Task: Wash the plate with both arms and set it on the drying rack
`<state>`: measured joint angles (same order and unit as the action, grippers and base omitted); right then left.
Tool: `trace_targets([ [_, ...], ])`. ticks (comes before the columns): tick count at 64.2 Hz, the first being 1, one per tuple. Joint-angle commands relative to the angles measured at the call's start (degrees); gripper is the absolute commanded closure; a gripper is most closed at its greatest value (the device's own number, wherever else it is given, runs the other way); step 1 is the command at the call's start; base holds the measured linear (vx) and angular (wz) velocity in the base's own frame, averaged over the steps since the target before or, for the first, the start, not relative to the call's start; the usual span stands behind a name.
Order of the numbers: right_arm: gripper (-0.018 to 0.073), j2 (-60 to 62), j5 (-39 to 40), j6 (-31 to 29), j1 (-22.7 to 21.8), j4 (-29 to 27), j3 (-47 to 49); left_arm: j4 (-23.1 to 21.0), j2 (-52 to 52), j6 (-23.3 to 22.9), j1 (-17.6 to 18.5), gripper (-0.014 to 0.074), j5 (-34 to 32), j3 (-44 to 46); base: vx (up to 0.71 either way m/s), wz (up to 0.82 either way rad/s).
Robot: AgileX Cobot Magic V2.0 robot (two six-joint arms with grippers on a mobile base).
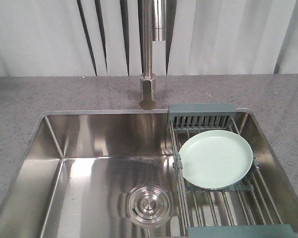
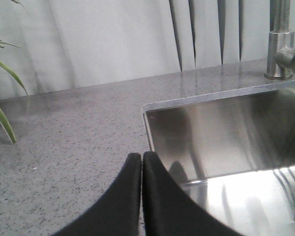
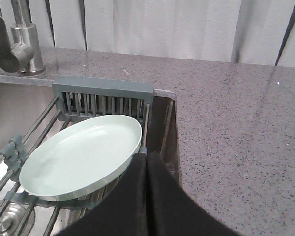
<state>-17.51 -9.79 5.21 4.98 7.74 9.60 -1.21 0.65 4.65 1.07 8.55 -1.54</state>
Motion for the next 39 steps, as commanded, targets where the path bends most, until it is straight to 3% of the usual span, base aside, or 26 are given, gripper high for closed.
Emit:
trace_targets([
  [1, 0.0569, -0.53, 4.21, -0.28, -0.19, 0.79, 1.61, -0.59, 0.99, -0.65, -1.24, 0.0601, -4.92, -1.30, 0.00, 0.00],
  [13, 0.0569, -0.53, 4.21, -0.28, -0.19, 0.79, 1.61, -0.59, 0.99, -5.60, -1.27, 0.0601, -4.97, -1.30, 0.00, 0.00],
  [39, 0.0569, -0.53, 4.21, -0.28, -0.19, 0.79, 1.61, -0.59, 0.99, -10.73, -1.27, 0.0601, -4.97, -1.30, 0.00, 0.00],
])
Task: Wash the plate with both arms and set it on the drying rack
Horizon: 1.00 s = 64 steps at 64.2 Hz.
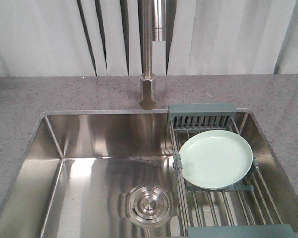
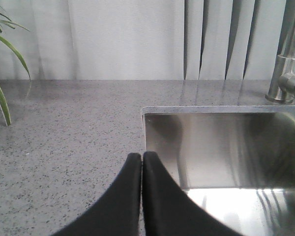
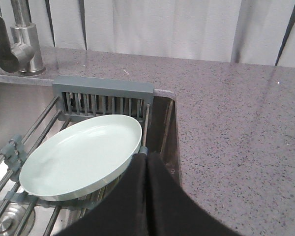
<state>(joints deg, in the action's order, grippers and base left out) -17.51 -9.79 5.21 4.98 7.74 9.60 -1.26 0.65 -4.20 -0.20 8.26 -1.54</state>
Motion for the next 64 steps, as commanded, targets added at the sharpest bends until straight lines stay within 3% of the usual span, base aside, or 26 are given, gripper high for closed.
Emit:
trace_targets([
  [1, 0.0569, -0.53, 4.21, -0.28, -0.19, 0.79, 1.61, -0.55, 0.99, -1.87, 0.00, 0.0601, -4.68, -1.30, 0.00, 0.00],
  [64, 0.0569, -0.45, 4.30, -0.28, -0.19, 0.96, 1.56, -0.54, 0.97, -1.85, 0.00, 0.0601, -4.58, -0.85, 0.00, 0.00],
])
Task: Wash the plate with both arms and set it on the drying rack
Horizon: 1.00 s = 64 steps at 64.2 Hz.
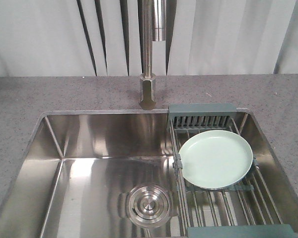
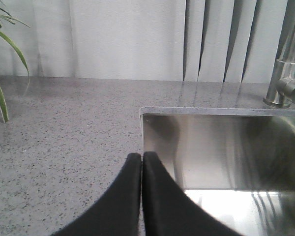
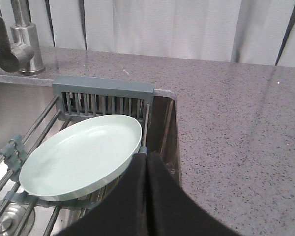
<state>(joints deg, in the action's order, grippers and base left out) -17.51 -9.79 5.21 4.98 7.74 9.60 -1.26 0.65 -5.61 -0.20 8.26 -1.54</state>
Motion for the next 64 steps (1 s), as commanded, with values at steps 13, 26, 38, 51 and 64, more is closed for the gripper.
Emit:
trace_targets([
  [13, 0.0569, 7.09, 4.57, -0.32, -0.19, 1.40, -3.20, -0.54, 0.92, -0.44, 0.00, 0.0601, -4.58, -0.85, 0.00, 0.00],
  [26, 0.0569, 17.07, 7.36, 1.74, -0.19, -0.64, -11.27, -0.54, 0.92, -0.44, 0.00, 0.0601, -4.58, -0.85, 0.00, 0.00],
  [38, 0.0569, 18.83, 7.35, 3.20, -0.19, -0.76, -12.30, -0.54, 0.92, -0.39, 0.00, 0.0601, -4.58, -0.85, 0.00, 0.00],
  [51, 0.0569, 18.89, 9.27, 3.14, -0.19, -0.67, -12.30, -0.54, 0.91, -0.39, 0.00, 0.0601, -4.63, -0.85, 0.00, 0.00],
  [64, 0.0569, 18.84, 8.91, 3.14, -0.19, -0.67, -12.30, -0.54, 0.91, -0.39, 0.00, 0.0601, -4.63, -0.85, 0.00, 0.00],
])
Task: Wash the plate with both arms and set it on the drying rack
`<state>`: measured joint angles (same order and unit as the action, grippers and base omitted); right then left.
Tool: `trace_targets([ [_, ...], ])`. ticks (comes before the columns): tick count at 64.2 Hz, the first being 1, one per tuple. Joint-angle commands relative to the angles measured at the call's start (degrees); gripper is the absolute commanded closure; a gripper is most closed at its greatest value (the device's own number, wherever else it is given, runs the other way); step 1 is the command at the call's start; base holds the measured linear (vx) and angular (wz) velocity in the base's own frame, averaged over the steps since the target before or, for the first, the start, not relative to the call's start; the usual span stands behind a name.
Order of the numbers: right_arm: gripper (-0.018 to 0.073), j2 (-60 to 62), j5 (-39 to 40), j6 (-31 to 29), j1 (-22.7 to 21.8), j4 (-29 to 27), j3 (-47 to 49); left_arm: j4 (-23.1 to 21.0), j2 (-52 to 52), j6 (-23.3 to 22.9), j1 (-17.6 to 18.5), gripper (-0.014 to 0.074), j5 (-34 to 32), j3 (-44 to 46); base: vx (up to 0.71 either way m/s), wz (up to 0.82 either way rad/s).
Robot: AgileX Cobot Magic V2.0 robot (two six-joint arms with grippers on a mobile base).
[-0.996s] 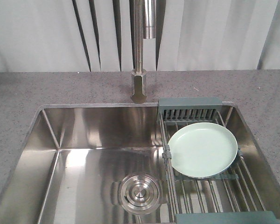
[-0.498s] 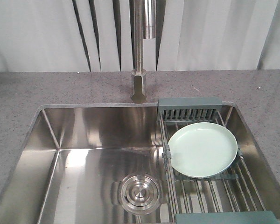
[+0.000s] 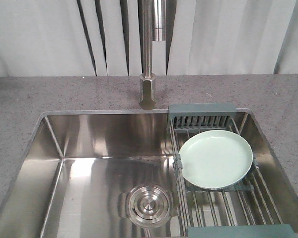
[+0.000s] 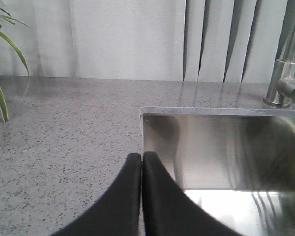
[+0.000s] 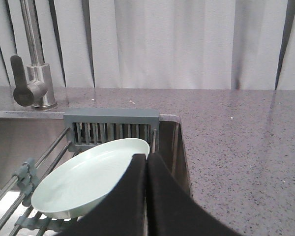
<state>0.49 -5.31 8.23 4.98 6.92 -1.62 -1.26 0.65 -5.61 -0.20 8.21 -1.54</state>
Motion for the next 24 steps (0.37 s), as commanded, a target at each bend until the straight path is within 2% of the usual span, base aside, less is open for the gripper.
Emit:
trace_targets([
  [1, 0.0569, 0.84, 4.48, 0.12, -0.19, 0.15, -1.08, -0.54, 0.91, -0.39, 0.00, 0.0601, -4.58, -0.85, 0.00, 0.00],
  [24, 0.0569, 0.84, 4.43, -0.05, -0.19, 0.15, -1.08, -0.54, 0.91, -0.39, 0.00, 0.0601, -4.58, -0.85, 0.00, 0.00],
])
